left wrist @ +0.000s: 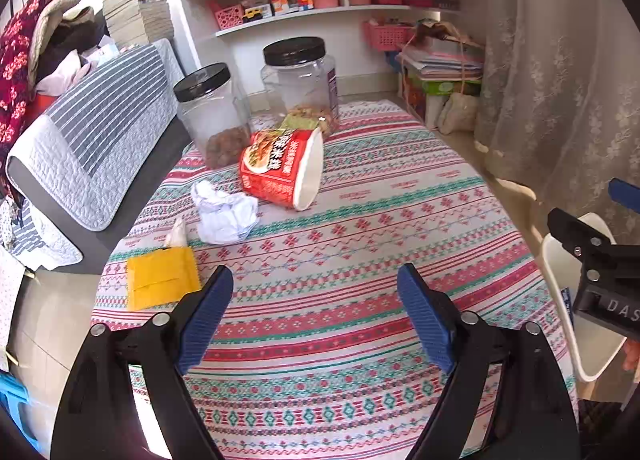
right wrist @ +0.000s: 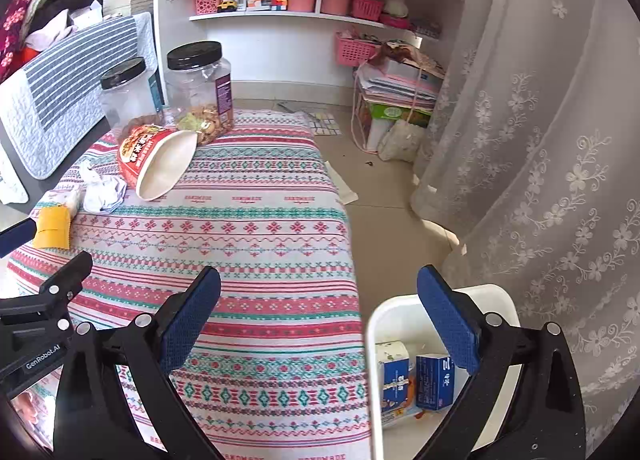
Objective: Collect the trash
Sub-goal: 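Move both tools back over the table, then grasp the yellow packet with the left tool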
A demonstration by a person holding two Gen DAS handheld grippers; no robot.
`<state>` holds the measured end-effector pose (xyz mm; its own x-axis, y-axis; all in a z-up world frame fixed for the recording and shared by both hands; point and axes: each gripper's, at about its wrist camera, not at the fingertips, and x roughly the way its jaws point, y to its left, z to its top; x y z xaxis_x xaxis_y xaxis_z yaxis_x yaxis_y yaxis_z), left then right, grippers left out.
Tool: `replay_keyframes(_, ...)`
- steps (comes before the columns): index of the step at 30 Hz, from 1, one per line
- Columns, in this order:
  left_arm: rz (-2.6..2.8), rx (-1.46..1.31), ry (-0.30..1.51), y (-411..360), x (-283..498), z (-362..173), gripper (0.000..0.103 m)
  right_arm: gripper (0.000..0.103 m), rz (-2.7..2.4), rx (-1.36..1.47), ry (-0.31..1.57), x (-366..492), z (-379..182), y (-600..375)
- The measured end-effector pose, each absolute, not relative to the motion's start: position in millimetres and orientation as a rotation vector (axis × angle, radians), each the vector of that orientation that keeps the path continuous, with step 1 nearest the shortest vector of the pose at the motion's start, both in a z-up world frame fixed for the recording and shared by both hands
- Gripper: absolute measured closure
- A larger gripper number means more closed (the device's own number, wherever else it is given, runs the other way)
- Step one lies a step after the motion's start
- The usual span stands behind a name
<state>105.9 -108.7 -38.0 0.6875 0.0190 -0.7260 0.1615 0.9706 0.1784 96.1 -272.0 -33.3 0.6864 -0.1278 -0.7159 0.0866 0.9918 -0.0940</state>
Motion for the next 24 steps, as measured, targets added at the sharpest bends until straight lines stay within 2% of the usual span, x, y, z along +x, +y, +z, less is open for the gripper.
replay_keyframes(11,0.091,0.2,0.928,-18,136,-67,0.014,0.008,0.026,-0.095,0.868,121,-56,-195)
replay_keyframes(17,0.147,0.051,1.035,36,156,-87,0.013,0.008,0.07,-0.149,0.895,128,-68,-169)
replay_keyframes(24,0.19,0.081,1.105,57,178,-110,0.011,0.008,0.081,-0.138,0.923,136,-75,-166)
